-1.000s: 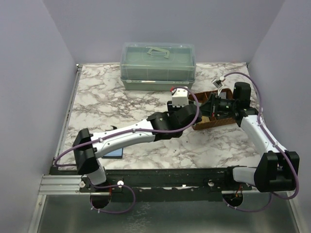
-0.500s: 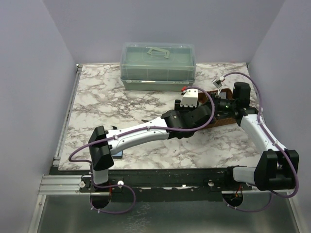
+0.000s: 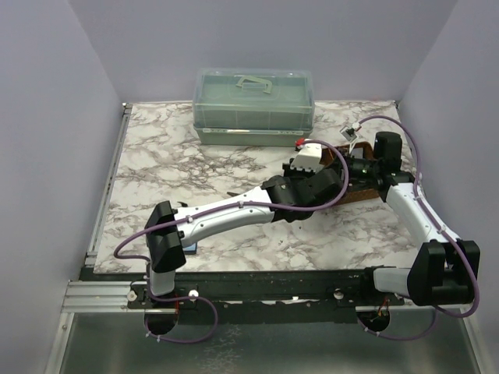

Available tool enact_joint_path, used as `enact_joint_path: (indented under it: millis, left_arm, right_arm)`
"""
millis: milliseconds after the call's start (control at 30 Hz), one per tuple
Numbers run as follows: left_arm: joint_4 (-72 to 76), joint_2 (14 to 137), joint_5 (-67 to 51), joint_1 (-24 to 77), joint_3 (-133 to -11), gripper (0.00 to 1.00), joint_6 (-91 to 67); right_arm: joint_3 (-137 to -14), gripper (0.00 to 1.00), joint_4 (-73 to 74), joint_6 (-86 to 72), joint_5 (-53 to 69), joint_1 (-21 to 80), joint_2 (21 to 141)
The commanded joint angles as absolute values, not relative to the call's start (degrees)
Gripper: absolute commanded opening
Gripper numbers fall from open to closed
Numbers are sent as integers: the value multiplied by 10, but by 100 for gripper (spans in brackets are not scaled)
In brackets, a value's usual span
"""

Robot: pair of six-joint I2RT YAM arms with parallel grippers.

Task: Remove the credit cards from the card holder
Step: Open the card holder.

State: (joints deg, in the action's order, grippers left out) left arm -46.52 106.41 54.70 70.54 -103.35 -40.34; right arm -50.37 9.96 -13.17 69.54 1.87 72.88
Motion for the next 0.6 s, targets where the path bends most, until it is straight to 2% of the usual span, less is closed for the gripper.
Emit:
enact_joint_path:
  millis: [0,133,267,300,367,433,500,567]
  left_arm:
    - [-457,1005,571,694,-982,0,-374]
    - [-345,902,469,668,-872,0,-356]
    - [-176,763,240,579,-705,0,-366]
    - [-127,725,178,559,-658,6,-364]
    - [-41,656,96,527,-572,33,-372]
    - [-4,603,44,502,-512,52,-374]
    - [15,567,7,480,-474,66,-380]
    - [25,542,-34,461,-444,76,-390]
  right_arm:
    - [-524,1,117,-115,709,18,729]
    - [-524,1,121,-102,714,19,730]
    - [-530,1,149,-35,763,18,725]
    - [-530,0,157,-16,774,19,722]
    - [-534,0,176,24,796,20,721]
    - [-536,0,192,55,817,22,724]
    - [-537,0,205,81,837,25,729]
    - [-543,0,227,116,853,29,733]
